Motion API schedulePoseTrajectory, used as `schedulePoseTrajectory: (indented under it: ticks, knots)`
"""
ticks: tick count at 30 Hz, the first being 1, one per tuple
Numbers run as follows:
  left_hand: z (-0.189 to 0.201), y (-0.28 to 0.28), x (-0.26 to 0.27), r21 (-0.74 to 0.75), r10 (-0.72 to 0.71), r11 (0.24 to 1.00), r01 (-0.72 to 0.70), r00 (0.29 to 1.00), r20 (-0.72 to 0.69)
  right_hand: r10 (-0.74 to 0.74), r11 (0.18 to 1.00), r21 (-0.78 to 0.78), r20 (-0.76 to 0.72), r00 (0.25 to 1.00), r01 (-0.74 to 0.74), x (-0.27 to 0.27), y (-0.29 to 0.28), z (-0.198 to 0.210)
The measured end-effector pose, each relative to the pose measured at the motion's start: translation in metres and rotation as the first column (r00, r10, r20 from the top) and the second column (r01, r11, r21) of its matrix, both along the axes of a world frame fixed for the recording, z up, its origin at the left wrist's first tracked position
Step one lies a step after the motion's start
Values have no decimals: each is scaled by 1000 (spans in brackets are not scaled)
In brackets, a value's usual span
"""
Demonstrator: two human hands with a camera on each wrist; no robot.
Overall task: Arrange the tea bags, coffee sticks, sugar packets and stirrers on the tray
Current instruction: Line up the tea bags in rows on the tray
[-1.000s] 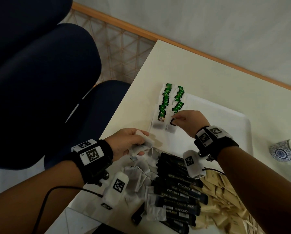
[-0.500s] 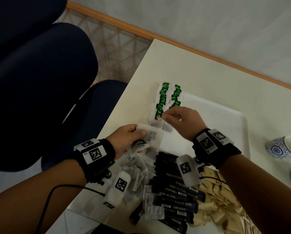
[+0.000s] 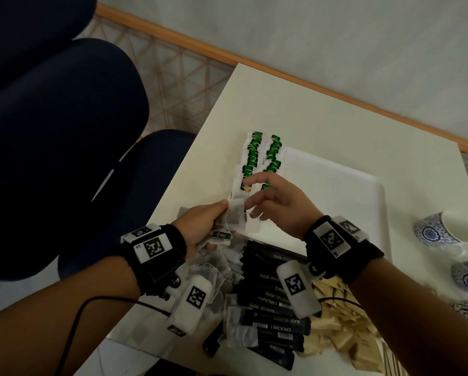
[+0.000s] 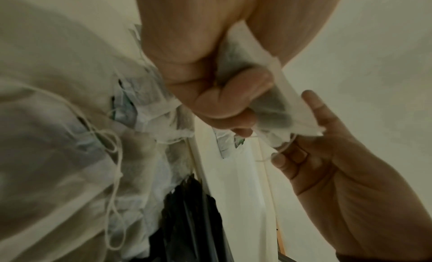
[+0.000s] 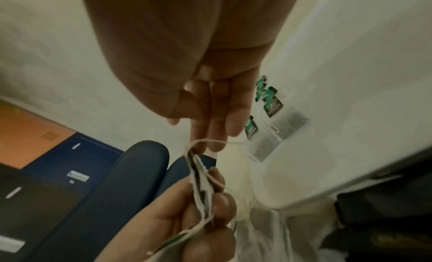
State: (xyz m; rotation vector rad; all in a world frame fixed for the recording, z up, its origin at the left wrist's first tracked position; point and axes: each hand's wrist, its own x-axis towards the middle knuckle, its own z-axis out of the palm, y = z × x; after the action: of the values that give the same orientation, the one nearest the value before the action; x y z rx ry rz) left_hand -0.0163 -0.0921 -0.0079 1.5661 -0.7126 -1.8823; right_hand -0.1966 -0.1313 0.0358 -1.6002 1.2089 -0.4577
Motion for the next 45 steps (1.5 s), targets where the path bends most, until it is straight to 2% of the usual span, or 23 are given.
schedulePoseTrajectory:
  ticks: [3,6,8,10,12,15,18,20,23,27,37,42,45]
  knots:
    - [-3,1,0,13,-27,1000,27,1000,-12,165,969,-164,-127,978,-185,-2,3,2]
    - [-1,3,-1,18,-97,995,98,994,-44,241,904,-300,-227,944,-303,2,5,2]
    - [3,5,-2,20,-97,995,99,992,-81,200,878,-389,-228,953,-277,3,4,1]
    - [7,7,-2,50,-74,996,79,994,-84,71,893,-424,-198,978,-151,2,-1,1]
    - [6,8,-1,90,-44,995,52,995,-92,-6,910,-404,-246,969,-97,0,-3,2]
    - [3,10,3,107,-33,993,45,993,-111,21,919,-358,-368,930,-162,-2,0,0]
    - [3,12,3,73,-3,997,10,996,-84,-30,935,-342,-332,943,-91,-3,2,-1]
    - [2,11,2,0,43,999,-43,997,-71,-21,949,-304,-321,947,-82,-4,2,2]
    - [0,9,3,-182,15,983,-8,999,40,56,960,-241,-339,939,-145,-3,3,6]
    - [0,9,1,-249,-21,968,25,1000,18,36,984,-161,-245,969,-78,-1,6,4]
    - [-1,13,11,-228,-5,974,-1,1000,-26,-36,984,-179,-156,987,8,4,6,2]
    - [5,14,14,-187,61,978,-88,988,-145,-49,997,-64,-42,998,46,14,4,3]
    - [6,14,14,-197,11,980,-42,988,-155,-38,999,-31,4,999,38,20,4,2]
